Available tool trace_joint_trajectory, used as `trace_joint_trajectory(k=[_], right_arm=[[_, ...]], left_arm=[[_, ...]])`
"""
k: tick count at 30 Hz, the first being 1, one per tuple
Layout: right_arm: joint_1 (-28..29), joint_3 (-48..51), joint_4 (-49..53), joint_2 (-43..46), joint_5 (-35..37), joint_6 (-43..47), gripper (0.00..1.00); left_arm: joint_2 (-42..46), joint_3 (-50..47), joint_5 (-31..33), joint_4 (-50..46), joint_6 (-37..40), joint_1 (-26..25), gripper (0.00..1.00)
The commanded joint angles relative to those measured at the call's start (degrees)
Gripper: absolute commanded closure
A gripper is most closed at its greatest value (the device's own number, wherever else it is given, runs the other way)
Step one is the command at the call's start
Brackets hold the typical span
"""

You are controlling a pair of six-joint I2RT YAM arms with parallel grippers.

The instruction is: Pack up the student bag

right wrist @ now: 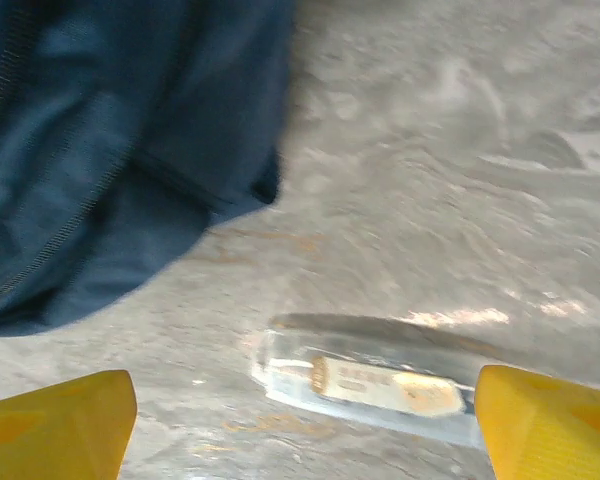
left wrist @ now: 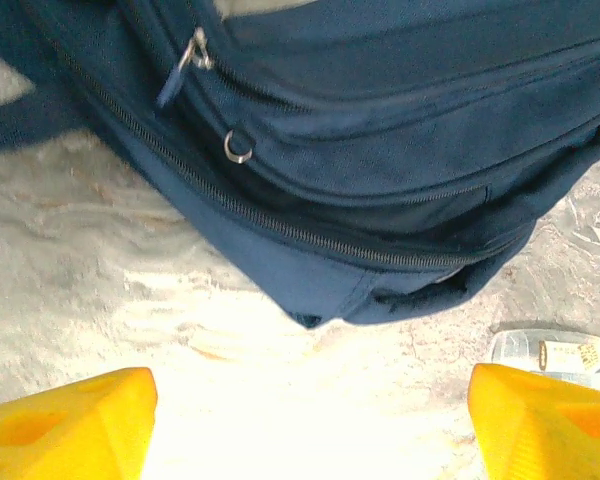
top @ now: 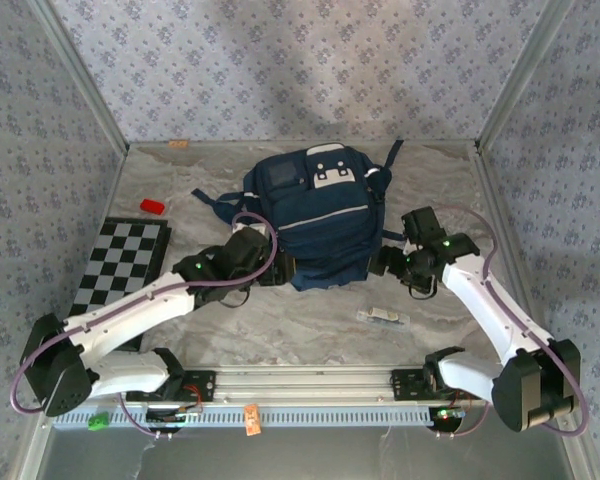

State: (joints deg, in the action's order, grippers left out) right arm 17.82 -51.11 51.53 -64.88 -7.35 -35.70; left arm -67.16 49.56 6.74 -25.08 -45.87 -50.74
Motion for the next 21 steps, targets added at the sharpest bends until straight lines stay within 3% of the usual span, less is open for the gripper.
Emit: trace_joint_trajectory(k=[1, 6, 21], right_arm=[[2.16, 2.37, 4.5, 1.41, 7.17, -4.77, 0.1], [5.31, 7.01, 1.04, 1.25, 6.88, -7.24, 0.08], [6.56, 19.84, -8.76, 5.15, 3.03, -10.72, 0.03]], left_arm=[[1.17, -0.94, -0.28, -0.45, -5.24, -1.69, 0.17], [1.66, -2.59, 4.39, 1.54, -7.77, -6.53, 0.12], [-0.26, -4.98, 6.73, 3.37, -11.53, -7.35, 0.03]])
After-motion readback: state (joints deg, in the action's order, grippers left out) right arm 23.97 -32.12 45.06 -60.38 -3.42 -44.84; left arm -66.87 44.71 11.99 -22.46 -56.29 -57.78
